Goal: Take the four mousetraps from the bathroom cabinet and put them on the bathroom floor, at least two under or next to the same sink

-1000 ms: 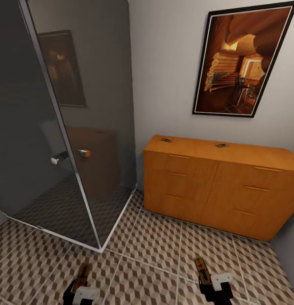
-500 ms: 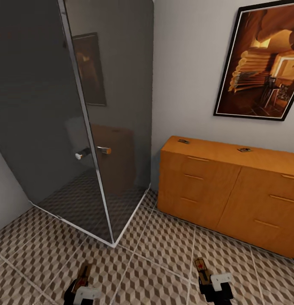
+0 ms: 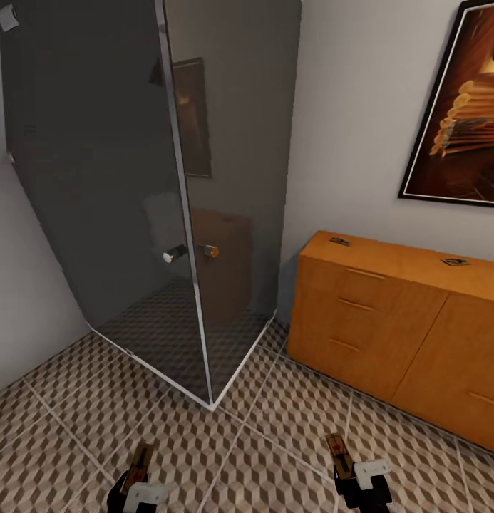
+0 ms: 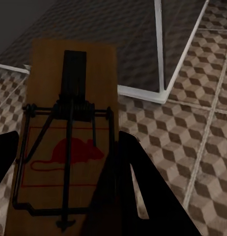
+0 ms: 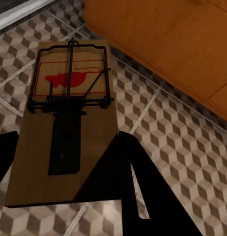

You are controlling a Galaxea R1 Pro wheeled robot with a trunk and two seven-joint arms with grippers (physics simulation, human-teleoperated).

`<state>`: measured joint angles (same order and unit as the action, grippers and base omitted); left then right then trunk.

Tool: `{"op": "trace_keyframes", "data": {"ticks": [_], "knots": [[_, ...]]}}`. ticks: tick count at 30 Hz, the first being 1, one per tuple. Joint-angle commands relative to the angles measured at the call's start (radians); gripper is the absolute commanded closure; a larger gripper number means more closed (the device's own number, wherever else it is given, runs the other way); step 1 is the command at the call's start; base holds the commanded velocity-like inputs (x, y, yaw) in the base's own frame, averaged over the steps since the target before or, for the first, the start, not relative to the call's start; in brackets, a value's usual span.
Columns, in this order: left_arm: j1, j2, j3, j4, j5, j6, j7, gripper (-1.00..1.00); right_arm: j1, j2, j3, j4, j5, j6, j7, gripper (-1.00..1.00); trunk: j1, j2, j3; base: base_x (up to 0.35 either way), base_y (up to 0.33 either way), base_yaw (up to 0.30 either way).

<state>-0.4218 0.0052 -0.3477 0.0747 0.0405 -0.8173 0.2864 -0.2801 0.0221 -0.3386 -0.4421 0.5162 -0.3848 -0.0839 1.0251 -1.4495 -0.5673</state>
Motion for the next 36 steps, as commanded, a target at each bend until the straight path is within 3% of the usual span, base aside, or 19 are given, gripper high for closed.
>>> {"op": "trace_keyframes", "data": {"ticks": [1, 36], "knots": [[-0.002, -0.001, -0.009, 0.003, 0.004, -0.004, 0.003, 1.0, -0.001, 0.001, -0.007, 0.0, 0.007, -0.004, 0.001, 1.0, 0.0, -0.001, -0.001, 0.0, 0.0, 0.254], [-0.002, -0.001, -0.008, 0.003, 0.004, 0.003, 0.003, 1.0, -0.001, 0.001, -0.007, 0.001, 0.007, -0.003, 0.001, 1.0, 0.0, -0.001, -0.001, 0.0, 0.0, 0.254]]}}
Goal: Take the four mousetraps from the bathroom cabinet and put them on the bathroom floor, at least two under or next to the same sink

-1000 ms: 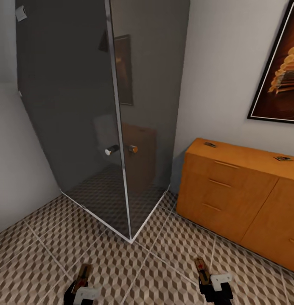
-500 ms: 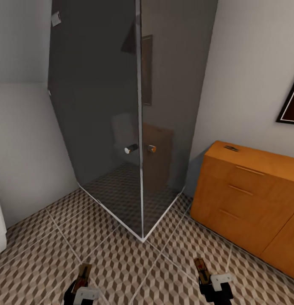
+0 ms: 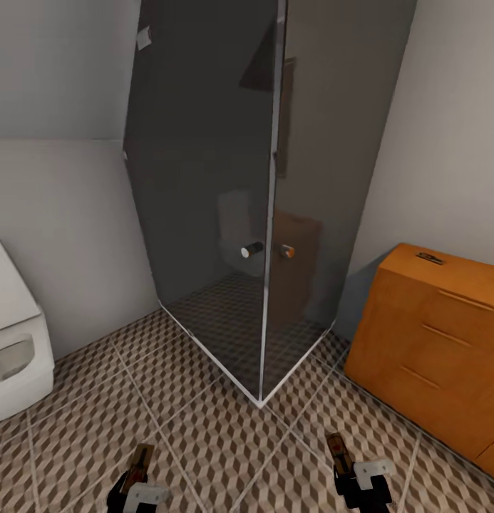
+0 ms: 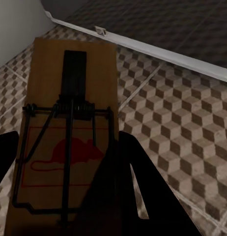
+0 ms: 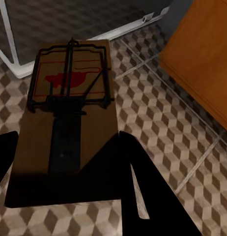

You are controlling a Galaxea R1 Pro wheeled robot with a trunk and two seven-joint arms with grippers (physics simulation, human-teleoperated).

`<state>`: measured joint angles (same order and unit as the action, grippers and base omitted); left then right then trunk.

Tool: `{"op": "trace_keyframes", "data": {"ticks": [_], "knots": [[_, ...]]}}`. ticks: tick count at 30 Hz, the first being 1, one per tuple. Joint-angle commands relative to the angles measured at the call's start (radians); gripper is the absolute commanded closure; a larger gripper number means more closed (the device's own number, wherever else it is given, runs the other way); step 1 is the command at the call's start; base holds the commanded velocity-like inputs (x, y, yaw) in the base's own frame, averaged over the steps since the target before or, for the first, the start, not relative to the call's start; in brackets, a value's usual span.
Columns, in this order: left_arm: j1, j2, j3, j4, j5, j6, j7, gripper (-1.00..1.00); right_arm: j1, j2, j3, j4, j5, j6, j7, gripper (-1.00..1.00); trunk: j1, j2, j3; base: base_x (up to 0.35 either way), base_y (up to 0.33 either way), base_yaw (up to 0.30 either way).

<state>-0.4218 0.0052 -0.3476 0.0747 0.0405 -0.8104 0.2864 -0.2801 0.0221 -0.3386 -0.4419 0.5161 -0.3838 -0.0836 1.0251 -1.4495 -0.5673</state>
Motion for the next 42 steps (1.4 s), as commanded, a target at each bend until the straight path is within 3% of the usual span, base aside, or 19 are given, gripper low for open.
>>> {"op": "trace_keyframes", "data": {"ticks": [1, 42], "knots": [[-0.002, -0.001, -0.008, 0.004, 0.004, -0.004, 0.003, 1.0, -0.001, 0.001, -0.007, 0.001, 0.007, -0.004, 0.001, 1.0, 0.0, -0.001, -0.001, 0.0, 0.0, 0.254], [-0.002, -0.001, -0.008, 0.004, 0.004, -0.003, 0.003, 1.0, -0.001, 0.001, -0.006, 0.0, 0.007, -0.006, 0.001, 1.0, 0.0, -0.001, -0.001, 0.0, 0.0, 0.254]]}}
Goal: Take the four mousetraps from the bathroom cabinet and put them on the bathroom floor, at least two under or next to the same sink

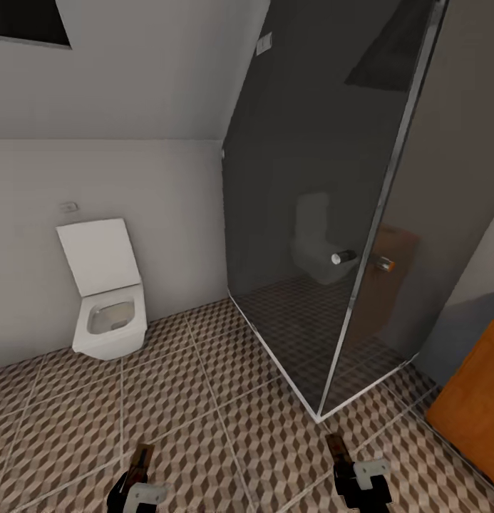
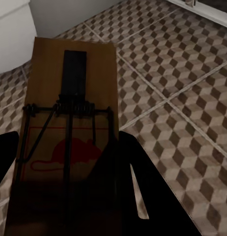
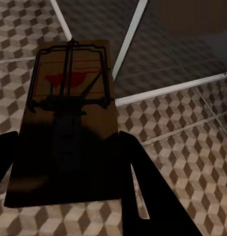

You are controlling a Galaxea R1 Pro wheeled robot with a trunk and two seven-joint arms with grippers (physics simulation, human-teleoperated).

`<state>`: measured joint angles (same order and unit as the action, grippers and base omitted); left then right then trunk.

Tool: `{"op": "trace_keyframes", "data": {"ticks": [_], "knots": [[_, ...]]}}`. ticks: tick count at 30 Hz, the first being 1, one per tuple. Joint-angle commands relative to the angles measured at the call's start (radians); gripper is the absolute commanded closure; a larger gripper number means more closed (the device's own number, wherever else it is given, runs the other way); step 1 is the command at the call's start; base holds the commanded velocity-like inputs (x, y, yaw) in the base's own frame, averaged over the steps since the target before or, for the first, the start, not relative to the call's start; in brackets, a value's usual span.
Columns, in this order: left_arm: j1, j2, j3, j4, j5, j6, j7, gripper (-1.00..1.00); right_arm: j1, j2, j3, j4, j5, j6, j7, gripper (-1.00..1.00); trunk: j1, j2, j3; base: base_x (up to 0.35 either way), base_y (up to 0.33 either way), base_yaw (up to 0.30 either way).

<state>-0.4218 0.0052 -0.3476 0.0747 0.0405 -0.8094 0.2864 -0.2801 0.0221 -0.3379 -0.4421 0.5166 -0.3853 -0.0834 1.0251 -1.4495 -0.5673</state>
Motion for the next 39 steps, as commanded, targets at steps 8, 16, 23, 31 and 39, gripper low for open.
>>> {"op": "trace_keyframes", "data": {"ticks": [8, 16, 23, 31, 39], "knots": [[-0.002, -0.001, -0.008, 0.004, 0.004, -0.004, 0.004, 1.0, -0.001, 0.001, -0.007, 0.0, 0.008, -0.004, 0.001, 1.0, 0.0, -0.001, -0.001, 0.0, 0.0, 0.254], [-0.002, -0.001, -0.008, 0.004, 0.004, -0.004, 0.005, 1.0, -0.001, 0.001, -0.007, 0.0, 0.007, -0.004, 0.001, 1.0, 0.0, -0.001, -0.001, 0.0, 0.0, 0.254], [-0.001, -0.001, -0.008, 0.004, 0.004, -0.004, 0.005, 1.0, -0.001, 0.001, -0.007, 0.0, 0.007, -0.004, 0.001, 1.0, 0.0, -0.001, -0.001, 0.0, 0.0, 0.254], [-0.002, -0.001, -0.008, 0.004, 0.004, -0.004, 0.005, 1.0, -0.001, 0.001, -0.006, 0.001, 0.007, -0.004, 0.001, 1.0, 0.0, -0.001, -0.001, 0.0, 0.0, 0.254], [-0.002, -0.001, -0.008, 0.004, 0.004, -0.004, 0.005, 1.0, -0.001, 0.002, -0.006, 0.001, 0.007, -0.004, 0.001, 1.0, 0.0, -0.001, -0.001, 0.0, 0.0, 0.254]]}}
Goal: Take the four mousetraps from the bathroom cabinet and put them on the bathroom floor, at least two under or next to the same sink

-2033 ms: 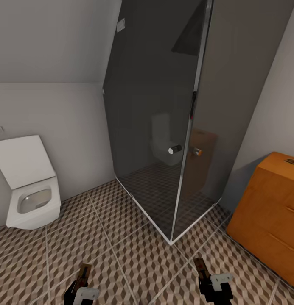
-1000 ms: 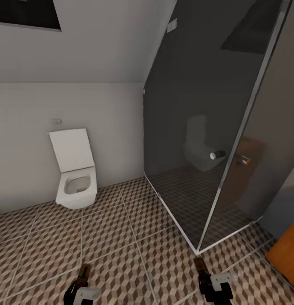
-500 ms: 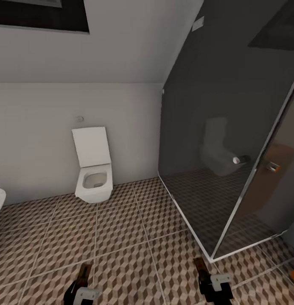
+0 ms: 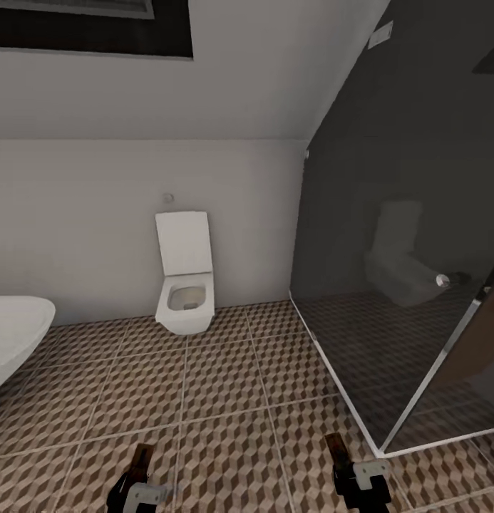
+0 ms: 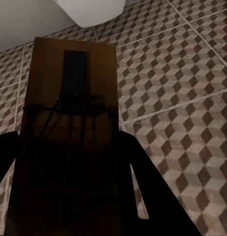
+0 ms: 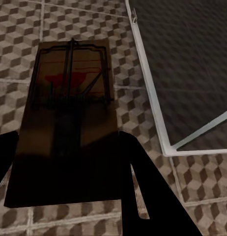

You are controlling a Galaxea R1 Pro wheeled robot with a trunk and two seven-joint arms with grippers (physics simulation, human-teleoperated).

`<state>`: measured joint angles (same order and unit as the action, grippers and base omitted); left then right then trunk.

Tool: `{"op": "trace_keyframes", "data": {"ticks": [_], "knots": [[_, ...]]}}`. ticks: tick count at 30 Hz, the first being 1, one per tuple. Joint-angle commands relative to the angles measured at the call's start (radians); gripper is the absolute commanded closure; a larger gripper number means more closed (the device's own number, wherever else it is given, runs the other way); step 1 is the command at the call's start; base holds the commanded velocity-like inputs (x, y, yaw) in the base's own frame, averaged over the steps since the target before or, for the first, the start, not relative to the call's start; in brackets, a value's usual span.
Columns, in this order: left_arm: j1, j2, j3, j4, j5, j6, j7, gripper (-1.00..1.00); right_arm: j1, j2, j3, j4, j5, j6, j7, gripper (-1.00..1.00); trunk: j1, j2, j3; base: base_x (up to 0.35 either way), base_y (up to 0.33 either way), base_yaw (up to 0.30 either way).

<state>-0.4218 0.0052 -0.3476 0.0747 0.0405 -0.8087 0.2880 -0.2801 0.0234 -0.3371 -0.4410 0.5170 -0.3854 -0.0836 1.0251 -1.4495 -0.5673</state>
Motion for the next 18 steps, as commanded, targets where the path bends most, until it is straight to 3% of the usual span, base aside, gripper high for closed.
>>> {"op": "trace_keyframes", "data": {"ticks": [1, 18], "knots": [[-0.002, -0.001, -0.008, 0.004, 0.004, -0.004, 0.003, 1.0, -0.001, 0.001, -0.006, 0.0, 0.007, -0.004, 0.001, 1.0, 0.0, -0.001, -0.001, 0.0, 0.0, 0.254], [-0.002, -0.001, -0.008, 0.004, 0.004, -0.004, 0.003, 1.0, -0.001, 0.001, -0.006, 0.0, 0.007, -0.004, 0.002, 1.0, 0.0, -0.001, -0.001, 0.0, 0.0, 0.254]]}}
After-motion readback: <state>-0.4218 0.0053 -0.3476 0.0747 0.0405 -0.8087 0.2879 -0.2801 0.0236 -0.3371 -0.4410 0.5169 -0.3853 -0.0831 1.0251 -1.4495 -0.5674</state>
